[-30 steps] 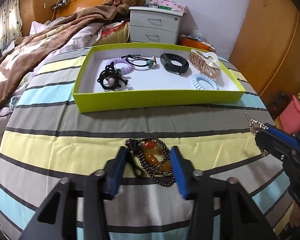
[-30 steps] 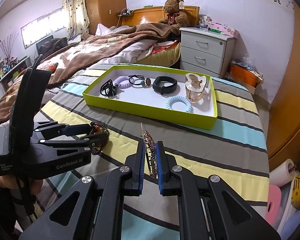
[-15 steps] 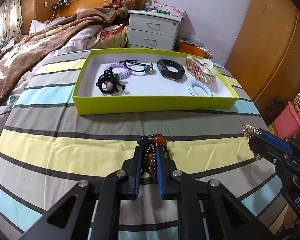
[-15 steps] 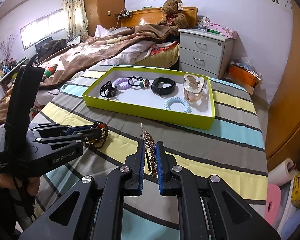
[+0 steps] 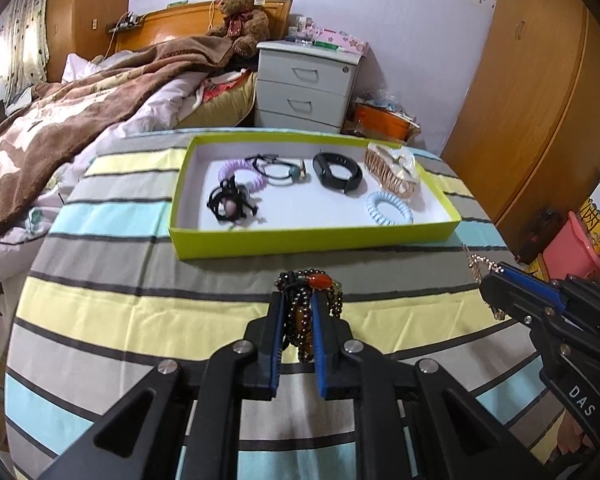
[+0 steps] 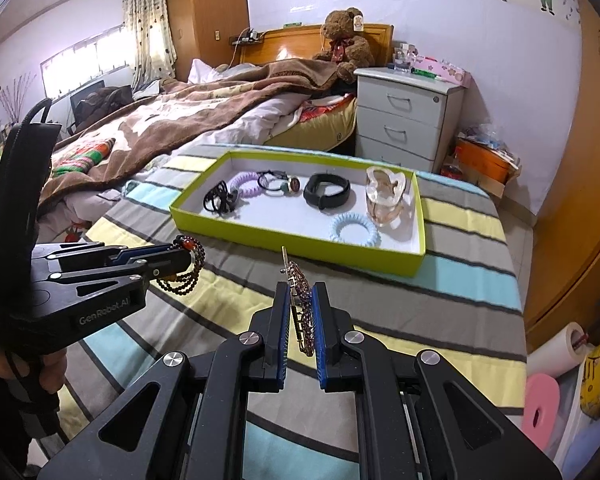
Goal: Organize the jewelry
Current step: 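Carry the beaded bracelet and rhinestone clip into the green box with both tools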
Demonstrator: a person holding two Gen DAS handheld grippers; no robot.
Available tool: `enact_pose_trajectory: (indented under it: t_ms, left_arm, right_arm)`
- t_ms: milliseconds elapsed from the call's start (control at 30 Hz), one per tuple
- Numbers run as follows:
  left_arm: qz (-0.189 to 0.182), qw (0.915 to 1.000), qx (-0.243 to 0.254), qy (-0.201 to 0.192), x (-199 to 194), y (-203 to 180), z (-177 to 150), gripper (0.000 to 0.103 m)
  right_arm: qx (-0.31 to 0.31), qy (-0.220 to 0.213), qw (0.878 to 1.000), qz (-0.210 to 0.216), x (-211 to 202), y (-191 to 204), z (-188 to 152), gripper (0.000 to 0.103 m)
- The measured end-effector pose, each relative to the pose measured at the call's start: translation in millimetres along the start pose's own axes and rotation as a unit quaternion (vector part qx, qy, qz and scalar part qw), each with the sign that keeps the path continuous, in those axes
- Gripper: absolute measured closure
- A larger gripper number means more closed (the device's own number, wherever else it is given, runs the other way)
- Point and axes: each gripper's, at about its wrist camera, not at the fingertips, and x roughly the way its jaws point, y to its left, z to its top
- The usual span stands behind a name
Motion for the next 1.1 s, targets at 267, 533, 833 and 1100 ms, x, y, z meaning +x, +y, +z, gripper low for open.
enact_pose_trajectory:
  t_ms: [267, 533, 833, 1100]
  left_arm:
    - [-0.009, 0.9995, 0.006, -0.029, -19.9, 3.4, 27.6, 0.089]
    - [-0.027, 0.9990, 0.007, -0.036, -18.2, 11.0, 59.9, 0.089]
    - [-0.043, 0.9985, -0.011, -0.033, 3.6, 29.0, 92.8, 0.089]
    - [-0.049, 0.9986, -0.014, -0.013, 36.0, 32.9, 94.0, 0.089]
  right_arm:
    - [-0.007, -0.021, 1.000, -0.007, -10.0, 4.9, 22.1, 0.092]
    - [-0.005, -0.027, 1.000, -0.006, -3.5, 4.0, 45.3, 0.092]
    - [0.003, -0.011, 1.000, 0.004, 33.2, -0.6, 68.6, 0.092]
    - [0.015, 0.032, 0.999, 0.018, 90.0, -10.0, 74.5, 0.092]
